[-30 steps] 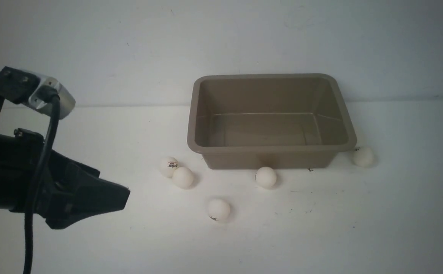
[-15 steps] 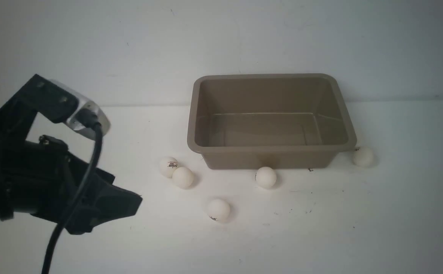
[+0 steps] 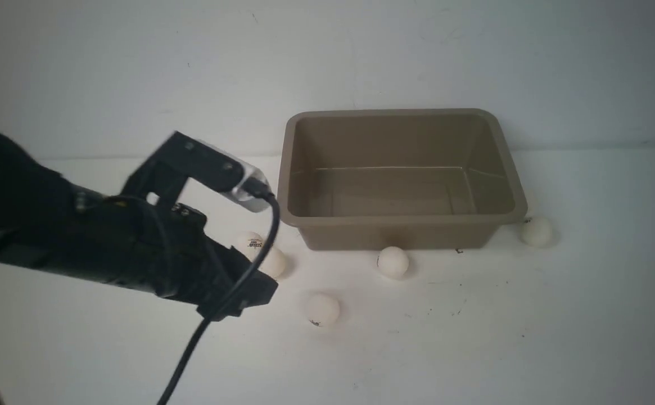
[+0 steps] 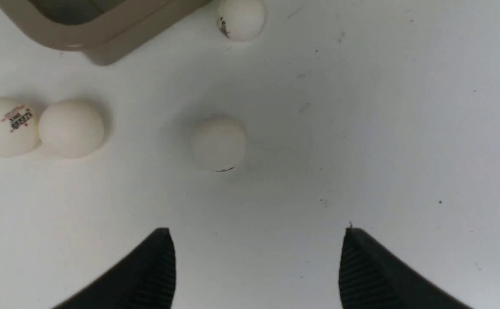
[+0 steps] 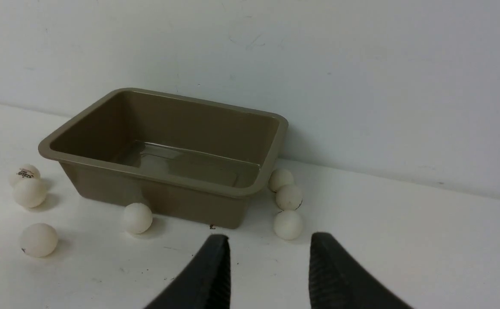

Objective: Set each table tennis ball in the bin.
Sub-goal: Use the left arm to clamp the table tennis ball closest to it

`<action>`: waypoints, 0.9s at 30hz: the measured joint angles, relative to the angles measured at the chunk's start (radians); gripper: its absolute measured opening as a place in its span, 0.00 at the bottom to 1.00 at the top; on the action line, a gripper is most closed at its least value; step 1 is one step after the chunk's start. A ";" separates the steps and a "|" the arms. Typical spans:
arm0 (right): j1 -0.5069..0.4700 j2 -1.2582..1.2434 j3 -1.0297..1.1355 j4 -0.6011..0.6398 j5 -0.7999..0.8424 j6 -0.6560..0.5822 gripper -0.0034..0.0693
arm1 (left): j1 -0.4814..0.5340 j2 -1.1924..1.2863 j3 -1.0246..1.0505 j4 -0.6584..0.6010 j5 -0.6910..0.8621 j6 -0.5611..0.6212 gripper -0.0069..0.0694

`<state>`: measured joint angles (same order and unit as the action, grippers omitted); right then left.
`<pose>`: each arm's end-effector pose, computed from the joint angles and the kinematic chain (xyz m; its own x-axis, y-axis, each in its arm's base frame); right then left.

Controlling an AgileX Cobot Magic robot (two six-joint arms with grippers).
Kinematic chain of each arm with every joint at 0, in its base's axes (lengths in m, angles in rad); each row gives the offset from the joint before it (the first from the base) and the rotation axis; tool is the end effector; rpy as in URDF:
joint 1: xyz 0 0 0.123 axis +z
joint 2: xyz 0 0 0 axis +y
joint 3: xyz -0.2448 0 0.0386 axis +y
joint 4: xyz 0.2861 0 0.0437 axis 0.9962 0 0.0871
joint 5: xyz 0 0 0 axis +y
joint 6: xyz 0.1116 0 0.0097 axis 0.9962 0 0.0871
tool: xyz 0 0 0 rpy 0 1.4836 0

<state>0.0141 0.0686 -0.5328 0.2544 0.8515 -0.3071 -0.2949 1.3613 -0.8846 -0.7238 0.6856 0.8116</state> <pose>0.0999 0.0226 0.3146 -0.2506 -0.1381 -0.9582 -0.2321 0.9695 -0.0790 0.2936 -0.1383 0.1959 -0.6499 0.3967 -0.6482 0.6517 0.7297 -0.2069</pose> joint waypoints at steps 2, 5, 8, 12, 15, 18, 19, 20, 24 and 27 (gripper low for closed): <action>0.000 0.000 0.000 0.000 0.010 0.000 0.38 | -0.009 0.048 -0.002 -0.001 -0.015 0.014 0.72; 0.000 0.000 0.000 0.000 0.012 -0.006 0.38 | -0.045 0.135 -0.028 -0.005 -0.033 0.028 0.77; 0.000 0.000 0.000 0.000 0.012 -0.019 0.38 | -0.081 0.188 -0.060 -0.011 -0.049 0.030 0.79; 0.000 0.000 0.000 0.000 0.015 -0.025 0.38 | -0.122 0.236 -0.095 -0.020 -0.066 0.030 0.79; 0.000 0.000 0.000 -0.001 0.020 -0.026 0.38 | -0.149 0.289 -0.125 -0.026 -0.069 0.020 0.79; 0.000 0.000 0.000 -0.001 0.022 -0.026 0.38 | -0.153 0.338 -0.150 -0.027 -0.074 -0.011 0.79; 0.000 0.000 0.000 -0.002 0.024 -0.026 0.38 | -0.153 0.355 -0.157 -0.027 -0.077 -0.018 0.79; 0.000 0.000 0.000 -0.005 0.026 -0.026 0.38 | -0.153 0.368 -0.163 -0.027 -0.082 -0.021 0.79; 0.000 0.000 0.000 -0.022 0.027 -0.026 0.38 | -0.153 0.391 -0.186 -0.027 -0.101 -0.025 0.79; 0.000 0.000 0.000 -0.022 0.027 -0.026 0.38 | -0.153 0.401 -0.199 -0.028 -0.117 -0.025 0.79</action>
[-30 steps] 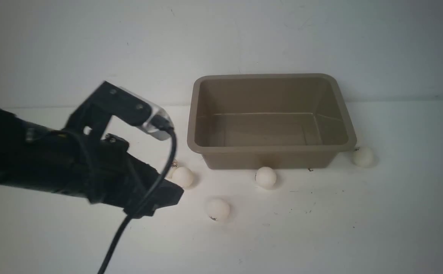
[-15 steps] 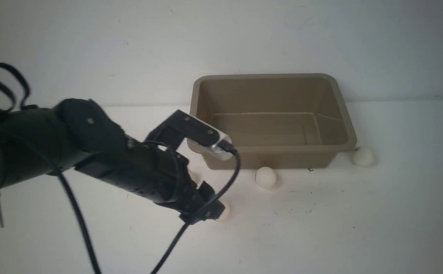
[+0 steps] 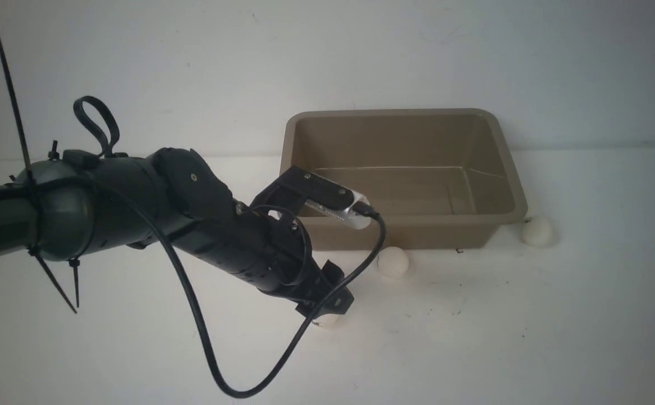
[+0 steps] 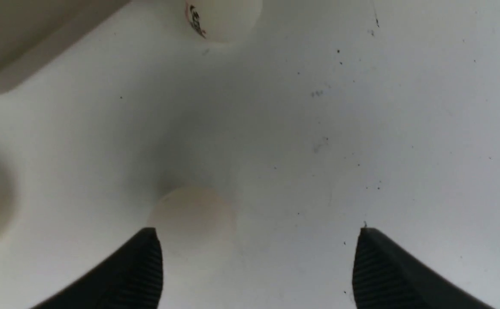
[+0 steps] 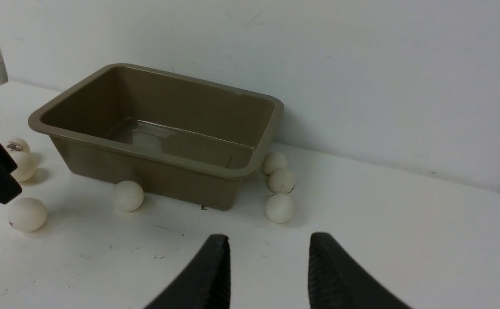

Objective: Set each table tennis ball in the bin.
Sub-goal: Use the left arm to clamp the table tennis ball closest to it

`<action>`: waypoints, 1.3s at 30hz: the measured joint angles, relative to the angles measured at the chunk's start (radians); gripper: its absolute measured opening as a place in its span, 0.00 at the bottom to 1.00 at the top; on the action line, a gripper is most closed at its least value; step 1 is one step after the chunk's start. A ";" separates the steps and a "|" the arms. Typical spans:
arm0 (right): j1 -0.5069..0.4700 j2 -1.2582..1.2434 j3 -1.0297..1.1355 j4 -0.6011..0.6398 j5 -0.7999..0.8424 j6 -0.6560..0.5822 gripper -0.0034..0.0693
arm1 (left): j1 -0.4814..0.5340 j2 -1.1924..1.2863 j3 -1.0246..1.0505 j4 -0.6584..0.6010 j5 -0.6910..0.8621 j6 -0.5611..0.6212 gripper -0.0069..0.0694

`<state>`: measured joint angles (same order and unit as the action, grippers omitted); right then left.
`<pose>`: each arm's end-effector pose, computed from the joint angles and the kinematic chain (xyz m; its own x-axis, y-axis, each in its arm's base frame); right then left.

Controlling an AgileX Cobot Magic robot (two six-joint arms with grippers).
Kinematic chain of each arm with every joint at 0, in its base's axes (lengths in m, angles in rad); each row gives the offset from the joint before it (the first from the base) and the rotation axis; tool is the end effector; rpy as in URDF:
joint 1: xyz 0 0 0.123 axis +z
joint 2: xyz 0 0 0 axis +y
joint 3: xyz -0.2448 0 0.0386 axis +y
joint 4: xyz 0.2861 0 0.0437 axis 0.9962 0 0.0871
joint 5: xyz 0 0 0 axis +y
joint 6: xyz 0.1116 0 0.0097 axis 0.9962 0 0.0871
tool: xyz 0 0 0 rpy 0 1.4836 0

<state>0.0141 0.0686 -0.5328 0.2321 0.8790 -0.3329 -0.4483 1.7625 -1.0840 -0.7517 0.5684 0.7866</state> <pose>0.0992 0.0213 0.3113 -0.2706 -0.1832 -0.9451 -0.2356 0.9645 -0.1195 0.3322 -0.2055 0.1212 -0.6977 0.4585 -0.5504 0.6620 0.7062 -0.2510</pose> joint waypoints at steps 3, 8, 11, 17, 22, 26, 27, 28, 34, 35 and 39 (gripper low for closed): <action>0.000 0.000 0.000 0.000 0.000 0.000 0.38 | 0.000 0.025 -0.006 0.000 -0.008 0.000 0.79; 0.000 0.000 0.000 -0.001 0.000 0.000 0.38 | -0.001 0.063 -0.006 0.000 -0.040 0.005 0.79; 0.000 0.000 0.000 -0.002 0.000 0.000 0.38 | -0.001 0.082 -0.006 0.000 -0.059 0.006 0.79; 0.000 0.000 0.000 -0.002 0.000 0.000 0.38 | -0.001 0.116 -0.006 0.007 -0.088 0.009 0.79; 0.000 0.000 0.000 -0.002 0.000 0.000 0.38 | -0.002 0.118 -0.006 0.007 -0.101 0.009 0.74; 0.000 0.000 0.000 -0.002 -0.011 -0.001 0.38 | -0.021 0.118 -0.006 0.007 -0.104 0.023 0.74; 0.000 0.000 0.000 -0.002 -0.015 -0.001 0.38 | -0.028 0.118 -0.006 0.007 -0.107 0.030 0.74; 0.000 0.000 0.000 -0.002 -0.016 -0.001 0.38 | -0.032 0.119 -0.006 0.007 -0.107 0.035 0.74; 0.000 0.000 0.000 -0.005 -0.020 -0.002 0.38 | -0.042 0.120 -0.006 0.004 -0.112 0.049 0.74; 0.000 0.000 0.000 -0.005 -0.020 -0.002 0.38 | -0.042 0.120 -0.006 0.004 -0.116 0.049 0.74; 0.000 0.000 0.000 -0.005 -0.020 -0.002 0.38 | -0.042 0.121 -0.006 0.004 -0.130 0.049 0.74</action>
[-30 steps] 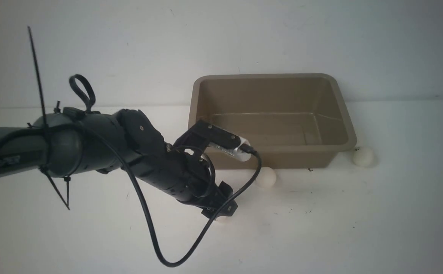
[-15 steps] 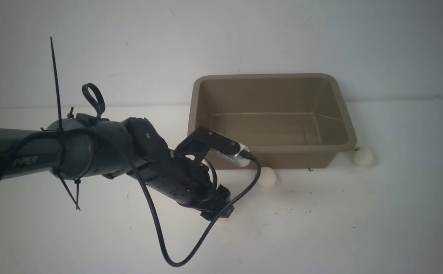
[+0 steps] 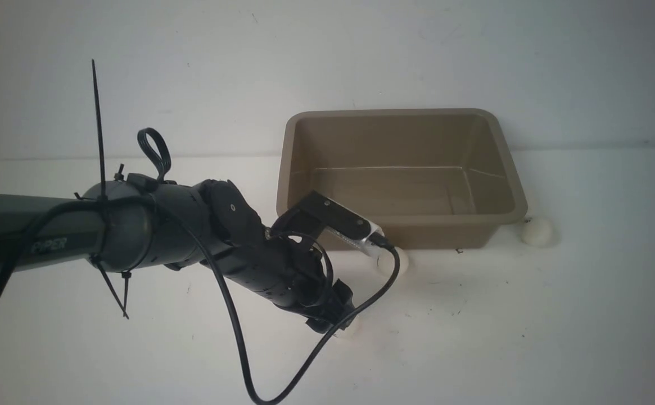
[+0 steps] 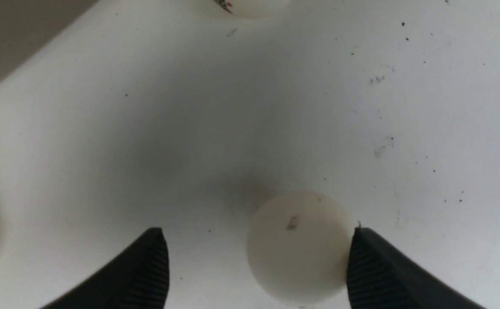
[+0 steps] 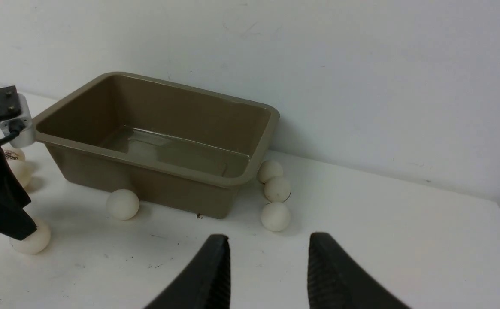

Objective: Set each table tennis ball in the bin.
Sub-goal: Use the left arm to clamp the table tennis ball closest to it

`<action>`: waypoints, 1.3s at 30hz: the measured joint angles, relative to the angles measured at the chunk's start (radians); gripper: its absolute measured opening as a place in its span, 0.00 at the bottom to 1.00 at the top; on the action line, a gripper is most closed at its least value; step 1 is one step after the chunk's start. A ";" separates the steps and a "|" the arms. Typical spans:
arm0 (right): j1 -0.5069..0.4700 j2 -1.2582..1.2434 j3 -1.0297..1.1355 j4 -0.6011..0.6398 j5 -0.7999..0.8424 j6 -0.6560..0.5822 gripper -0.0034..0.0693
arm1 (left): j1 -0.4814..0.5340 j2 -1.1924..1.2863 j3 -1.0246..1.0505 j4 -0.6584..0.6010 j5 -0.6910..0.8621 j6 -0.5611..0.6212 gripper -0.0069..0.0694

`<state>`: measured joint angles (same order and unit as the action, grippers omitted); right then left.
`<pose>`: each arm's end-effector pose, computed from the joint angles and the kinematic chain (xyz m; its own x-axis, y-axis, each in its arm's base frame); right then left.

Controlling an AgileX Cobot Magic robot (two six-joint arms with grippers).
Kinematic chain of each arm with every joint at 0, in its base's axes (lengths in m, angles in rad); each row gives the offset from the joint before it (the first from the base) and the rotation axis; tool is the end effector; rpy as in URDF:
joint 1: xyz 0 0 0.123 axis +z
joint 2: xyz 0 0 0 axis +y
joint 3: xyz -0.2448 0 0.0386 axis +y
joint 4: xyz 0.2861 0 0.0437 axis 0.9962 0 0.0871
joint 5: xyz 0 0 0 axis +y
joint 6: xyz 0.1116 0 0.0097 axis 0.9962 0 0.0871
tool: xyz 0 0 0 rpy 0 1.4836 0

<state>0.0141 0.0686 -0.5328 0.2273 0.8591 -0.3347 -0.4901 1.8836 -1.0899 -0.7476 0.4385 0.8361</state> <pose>0.1000 0.0205 0.3133 -0.2530 -0.1846 -0.9497 -0.2275 0.9654 -0.1271 0.3362 -0.2160 0.0783 -0.6730 0.5081 -0.5375 0.6790 0.7126 -0.1765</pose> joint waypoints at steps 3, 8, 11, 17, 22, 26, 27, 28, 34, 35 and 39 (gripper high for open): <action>0.000 0.000 0.000 0.000 0.000 -0.001 0.38 | 0.000 0.001 0.000 0.000 -0.001 0.000 0.74; 0.000 0.000 0.000 0.000 -0.011 -0.002 0.38 | 0.000 0.008 0.000 -0.001 0.004 0.000 0.74; 0.000 0.000 0.000 0.000 -0.025 -0.002 0.38 | 0.000 0.014 0.000 -0.001 0.007 0.000 0.74; 0.000 0.000 0.000 0.000 -0.029 -0.002 0.38 | 0.000 0.016 0.000 -0.001 0.025 0.000 0.74; 0.000 0.000 0.000 0.000 -0.033 -0.002 0.38 | 0.000 0.016 0.000 -0.011 0.026 0.001 0.74; 0.000 0.000 0.000 0.000 -0.044 -0.002 0.38 | 0.000 0.016 0.000 -0.016 0.027 0.004 0.74; 0.000 0.000 0.000 0.000 -0.047 -0.002 0.38 | 0.000 0.016 0.000 -0.019 0.027 0.004 0.74; 0.000 0.000 0.000 0.000 -0.048 -0.002 0.38 | 0.000 0.016 0.000 -0.020 0.027 0.007 0.74; 0.000 0.000 0.000 0.000 -0.060 -0.002 0.38 | 0.000 0.018 0.000 -0.022 0.027 0.017 0.74; 0.000 0.000 0.000 0.000 -0.062 -0.002 0.38 | 0.000 0.020 0.000 -0.023 0.027 0.020 0.74; 0.000 0.000 0.000 0.000 -0.075 -0.002 0.38 | 0.000 0.025 0.000 -0.023 0.027 0.031 0.74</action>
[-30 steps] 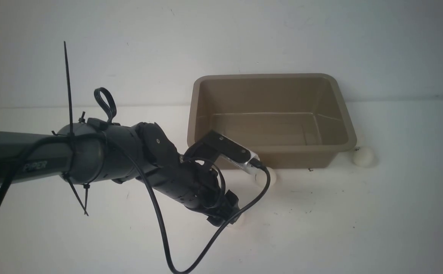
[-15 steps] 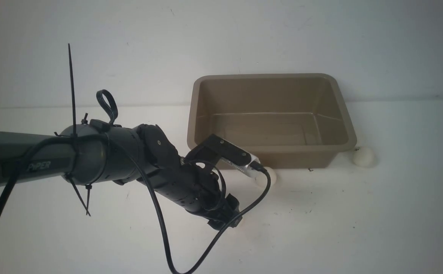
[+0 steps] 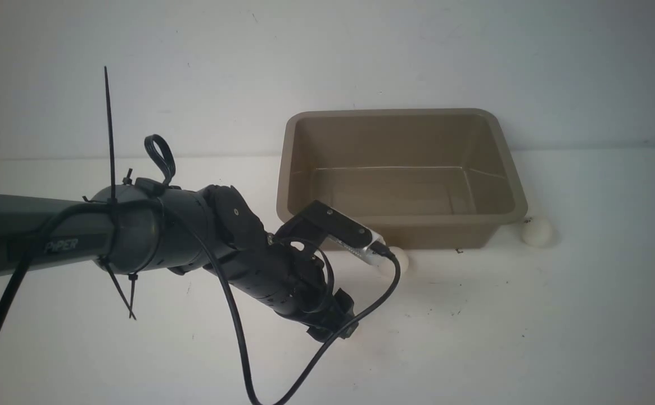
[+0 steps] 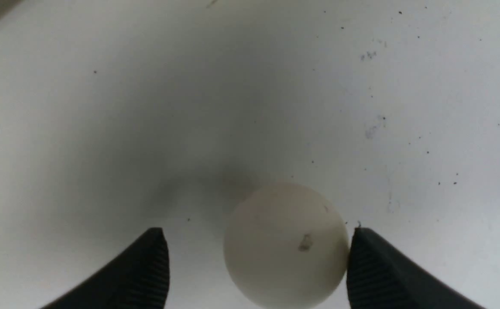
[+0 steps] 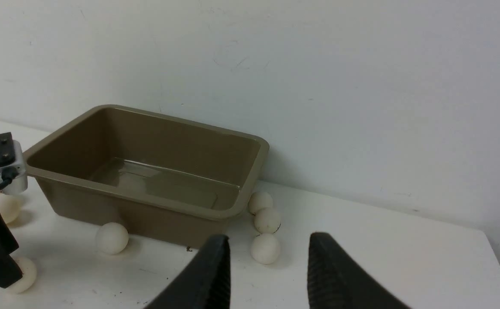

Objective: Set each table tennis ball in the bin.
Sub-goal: Use the left arm to clamp the table tennis ball closest to it

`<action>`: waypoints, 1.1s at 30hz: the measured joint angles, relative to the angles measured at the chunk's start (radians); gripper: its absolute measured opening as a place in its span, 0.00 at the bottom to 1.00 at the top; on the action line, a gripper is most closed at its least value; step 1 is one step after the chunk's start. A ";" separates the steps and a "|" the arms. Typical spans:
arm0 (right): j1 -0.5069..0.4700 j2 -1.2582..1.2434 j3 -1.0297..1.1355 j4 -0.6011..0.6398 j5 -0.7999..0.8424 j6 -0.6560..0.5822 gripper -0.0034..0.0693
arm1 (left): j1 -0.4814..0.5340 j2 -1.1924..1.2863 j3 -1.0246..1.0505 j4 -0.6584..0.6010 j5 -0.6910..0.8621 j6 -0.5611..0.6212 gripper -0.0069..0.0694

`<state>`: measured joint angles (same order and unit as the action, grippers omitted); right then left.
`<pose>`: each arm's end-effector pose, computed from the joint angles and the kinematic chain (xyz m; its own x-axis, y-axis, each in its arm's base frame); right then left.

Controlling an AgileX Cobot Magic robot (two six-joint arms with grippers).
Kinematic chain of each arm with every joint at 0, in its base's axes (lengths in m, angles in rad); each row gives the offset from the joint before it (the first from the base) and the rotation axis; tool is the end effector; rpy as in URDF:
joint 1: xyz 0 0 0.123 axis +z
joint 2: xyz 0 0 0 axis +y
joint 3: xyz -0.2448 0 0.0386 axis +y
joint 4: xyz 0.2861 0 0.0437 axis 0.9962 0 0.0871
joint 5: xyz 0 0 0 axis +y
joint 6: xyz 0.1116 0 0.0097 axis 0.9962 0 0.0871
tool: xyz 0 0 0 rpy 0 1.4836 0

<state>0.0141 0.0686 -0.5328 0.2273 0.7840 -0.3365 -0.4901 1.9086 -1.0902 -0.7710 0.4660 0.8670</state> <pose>0.1023 0.0193 0.3213 -0.1852 -0.1737 -0.9672 -0.2044 0.9695 -0.1350 0.3323 -0.2171 0.0685 -0.6805 0.5262 -0.5099 0.6890 0.6964 -0.2008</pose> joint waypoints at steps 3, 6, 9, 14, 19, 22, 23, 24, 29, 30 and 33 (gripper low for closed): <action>0.000 0.000 0.000 0.000 -0.003 0.000 0.38 | 0.000 0.015 -0.002 -0.005 0.000 0.003 0.74; 0.000 0.000 0.000 0.000 -0.003 0.000 0.38 | 0.000 0.027 -0.002 -0.020 0.000 0.013 0.74; 0.000 0.000 0.000 0.000 -0.003 0.000 0.38 | 0.000 0.029 -0.002 -0.038 0.000 0.018 0.74; 0.000 0.000 0.000 0.000 -0.003 0.000 0.38 | 0.000 0.029 -0.002 -0.045 0.000 0.021 0.73; 0.000 0.000 0.000 0.000 -0.004 0.000 0.38 | 0.000 0.029 -0.002 -0.049 0.000 0.021 0.55; 0.000 0.000 0.000 0.000 -0.010 0.000 0.38 | 0.000 0.027 -0.002 -0.051 0.011 0.021 0.55; 0.000 0.000 0.000 0.000 -0.011 0.000 0.38 | 0.000 0.026 -0.002 -0.051 0.013 0.021 0.55; 0.000 0.000 0.000 0.000 -0.013 0.000 0.38 | 0.000 0.011 -0.002 -0.051 0.044 0.021 0.55; 0.000 0.000 0.000 -0.013 -0.014 0.000 0.38 | -0.001 -0.085 -0.002 -0.053 0.099 0.031 0.55; 0.000 0.000 0.000 -0.016 -0.015 0.000 0.38 | -0.001 -0.122 -0.002 -0.059 0.102 0.045 0.55; 0.000 0.000 0.000 -0.018 -0.015 0.000 0.38 | -0.001 -0.195 -0.002 -0.086 0.095 0.089 0.55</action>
<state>0.0141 0.0686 -0.5328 0.2089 0.7690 -0.3365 -0.4908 1.7131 -1.0920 -0.8565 0.5607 0.9564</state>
